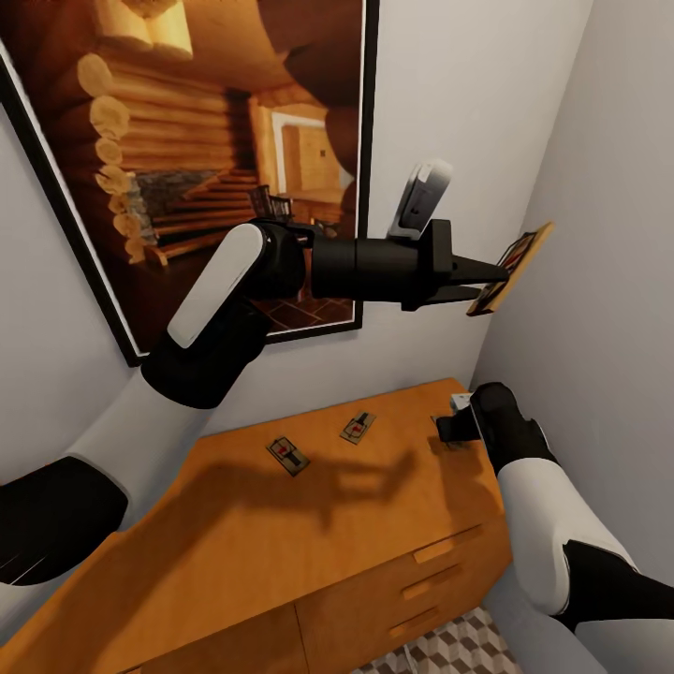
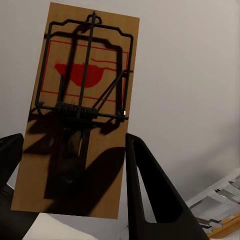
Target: Take the four mousetraps from the cabinet in the bathroom and place them on the bathroom floor. Make sure all four end up on the same floor surface, and ensure that at least two of them are either under or directly next to the same bathroom sink.
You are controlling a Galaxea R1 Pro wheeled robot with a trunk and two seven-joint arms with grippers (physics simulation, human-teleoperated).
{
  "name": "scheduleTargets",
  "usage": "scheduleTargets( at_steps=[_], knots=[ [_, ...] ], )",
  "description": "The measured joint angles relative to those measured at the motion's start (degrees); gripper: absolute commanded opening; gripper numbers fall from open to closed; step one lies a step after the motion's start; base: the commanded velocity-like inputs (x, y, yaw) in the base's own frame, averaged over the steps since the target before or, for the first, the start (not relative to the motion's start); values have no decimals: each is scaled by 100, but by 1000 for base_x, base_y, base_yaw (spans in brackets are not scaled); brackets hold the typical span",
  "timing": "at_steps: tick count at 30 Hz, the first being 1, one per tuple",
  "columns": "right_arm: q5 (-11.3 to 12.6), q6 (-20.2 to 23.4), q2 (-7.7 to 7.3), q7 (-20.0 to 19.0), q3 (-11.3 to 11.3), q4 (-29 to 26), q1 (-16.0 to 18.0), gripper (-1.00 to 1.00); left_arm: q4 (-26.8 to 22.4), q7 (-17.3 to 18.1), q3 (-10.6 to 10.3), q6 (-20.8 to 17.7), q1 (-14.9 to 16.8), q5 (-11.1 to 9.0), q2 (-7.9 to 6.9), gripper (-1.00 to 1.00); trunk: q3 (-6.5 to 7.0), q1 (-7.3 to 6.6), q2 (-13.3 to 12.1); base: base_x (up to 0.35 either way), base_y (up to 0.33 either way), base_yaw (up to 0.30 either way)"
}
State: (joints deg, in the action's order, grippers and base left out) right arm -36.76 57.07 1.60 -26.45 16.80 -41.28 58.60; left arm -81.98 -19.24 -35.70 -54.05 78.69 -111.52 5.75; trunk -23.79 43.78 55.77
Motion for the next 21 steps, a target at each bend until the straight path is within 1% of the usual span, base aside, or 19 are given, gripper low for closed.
scheduleTargets(
  at_steps=[6, 8, 11, 12, 13, 15, 16, 19, 21],
  knots=[
    [-14, 10, 11, -17, -14, -3, 0, -100, 1, 0, 0, 0, 0, 0, -4, -100, 0, 0, 0, 0, 0, 0],
    [-34, 18, 39, -29, -21, -12, -4, -100, 5, 0, 0, 0, 0, 2, -7, -100, 0, 0, 0, 0, 0, 0],
    [-37, 44, 63, -26, -22, -740, -28, -100, 8, 1, 0, 0, 0, 1, -18, -100, -1, 1, -1, 0, 0, 0],
    [-46, 55, 67, -31, -25, -1071, -44, -100, 8, 4, 0, -1, 0, 3, -22, -100, 0, 0, -1, 0, 0, 0],
    [-43, 61, 68, -53, -26, -1265, -52, -100, 8, 5, 0, 0, 0, 0, -22, -100, -1, 1, -1, 0, 0, 0],
    [-39, 70, 69, -250, -29, -1521, -61, -100, 8, 7, 0, 0, 0, 1, -23, -100, -1, 1, -1, 0, 0, 0],
    [-39, 80, 62, -539, -33, -1584, -63, -100, 9, 8, 0, 0, 0, 1, -23, -100, -1, 1, -1, 0, 0, 0],
    [-81, 83, 57, -965, -45, -1618, -65, -100, 9, 8, 0, 0, 2, 0, -20, -100, -1, 1, -1, 0, 0, 0],
    [-99, 80, 55, -1045, -51, -1631, -69, -100, 9, 8, 0, 0, 1, 1, -16, -100, -1, 1, -1, 0, 0, 0]
  ],
)
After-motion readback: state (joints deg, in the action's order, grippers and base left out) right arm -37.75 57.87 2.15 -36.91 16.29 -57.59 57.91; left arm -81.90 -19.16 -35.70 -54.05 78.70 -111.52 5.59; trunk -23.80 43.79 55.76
